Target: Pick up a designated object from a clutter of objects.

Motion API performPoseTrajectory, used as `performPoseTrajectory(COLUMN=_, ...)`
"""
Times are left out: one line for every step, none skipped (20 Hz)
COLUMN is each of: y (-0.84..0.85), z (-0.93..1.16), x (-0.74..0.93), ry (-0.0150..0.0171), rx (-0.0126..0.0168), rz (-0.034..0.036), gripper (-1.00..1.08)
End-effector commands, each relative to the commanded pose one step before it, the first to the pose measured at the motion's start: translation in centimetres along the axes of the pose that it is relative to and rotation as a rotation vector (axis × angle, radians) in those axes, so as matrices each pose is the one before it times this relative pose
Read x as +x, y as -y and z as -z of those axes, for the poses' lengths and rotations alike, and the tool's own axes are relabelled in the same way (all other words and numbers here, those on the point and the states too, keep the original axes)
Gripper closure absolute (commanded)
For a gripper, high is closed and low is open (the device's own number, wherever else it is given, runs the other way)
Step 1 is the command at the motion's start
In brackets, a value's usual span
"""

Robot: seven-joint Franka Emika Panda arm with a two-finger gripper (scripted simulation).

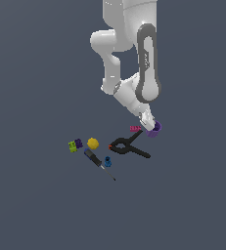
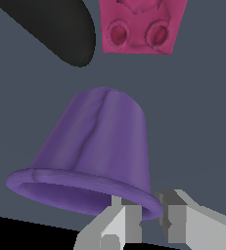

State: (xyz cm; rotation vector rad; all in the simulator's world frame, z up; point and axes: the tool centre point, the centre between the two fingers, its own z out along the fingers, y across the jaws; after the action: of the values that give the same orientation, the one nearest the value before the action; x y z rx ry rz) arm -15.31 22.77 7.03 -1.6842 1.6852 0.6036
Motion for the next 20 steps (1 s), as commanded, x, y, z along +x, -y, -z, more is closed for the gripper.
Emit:
performPoseTrajectory(y=0.06, z=0.231, x=-0.112, ry=0.00018, rx=0.00067, rz=0.00041, gripper=1.08)
performPoseTrajectory(y=0.02, z=0.164, x=-0.072, ry=0.0, rx=0.0, rz=0.0, gripper=1.08)
performPoseTrajectory(y=0.025, z=0.201, x=-0.088, ry=0.0, rx=0.0, rz=0.0, gripper=1.08)
performPoseTrajectory(y=0.029, z=0.237, x=-0.104, ry=0.0, rx=0.0, rz=0.0, gripper=1.08)
performPoseTrajectory(y=0.037, z=0.262, x=-0.103, ry=-0.00067, rx=0.00003, rz=-0.00017, gripper=1.08)
performPoseTrajectory(y=0.038, z=0.309, x=-0.136, ry=0.0, rx=0.0, rz=0.0, gripper=1.08)
performPoseTrajectory(y=0.042, z=0.345, x=-0.152, ry=0.0, rx=0.0, rz=0.0, gripper=1.08)
performPoseTrajectory(y=0.047, z=0.381, x=-0.168, ry=0.0, rx=0.0, rz=0.0, gripper=1.08)
performPoseTrajectory(y=0.055, z=0.403, x=-0.165, ry=-0.00065, rx=-0.00004, rz=-0.00024, gripper=1.08)
performPoseTrajectory(y=0.056, z=0.452, x=-0.2, ry=0.0, rx=0.0, rz=0.0, gripper=1.08)
performPoseTrajectory(y=0.064, z=0.473, x=-0.197, ry=-0.00064, rx=-0.00006, rz=-0.00025, gripper=1.08)
performPoseTrajectory(y=0.065, z=0.522, x=-0.231, ry=0.0, rx=0.0, rz=0.0, gripper=1.08)
performPoseTrajectory(y=0.069, z=0.555, x=-0.246, ry=0.0, rx=0.0, rz=0.0, gripper=1.08)
performPoseTrajectory(y=0.077, z=0.571, x=-0.241, ry=-0.00063, rx=-0.00009, rz=-0.00027, gripper=1.08)
performPoseTrajectory(y=0.081, z=0.601, x=-0.255, ry=-0.00063, rx=-0.0001, rz=-0.00027, gripper=1.08)
performPoseTrajectory(y=0.081, z=0.648, x=-0.286, ry=0.0, rx=0.0, rz=0.0, gripper=1.08)
performPoseTrajectory(y=0.089, z=0.659, x=-0.282, ry=-0.00062, rx=-0.00013, rz=-0.00027, gripper=1.08)
performPoseTrajectory(y=0.088, z=0.706, x=-0.311, ry=0.0, rx=0.0, rz=0.0, gripper=1.08)
performPoseTrajectory(y=0.095, z=0.701, x=-0.301, ry=-0.00062, rx=-0.00014, rz=-0.00027, gripper=1.08)
performPoseTrajectory(y=0.096, z=0.706, x=-0.303, ry=-0.00062, rx=-0.00015, rz=-0.00026, gripper=1.08)
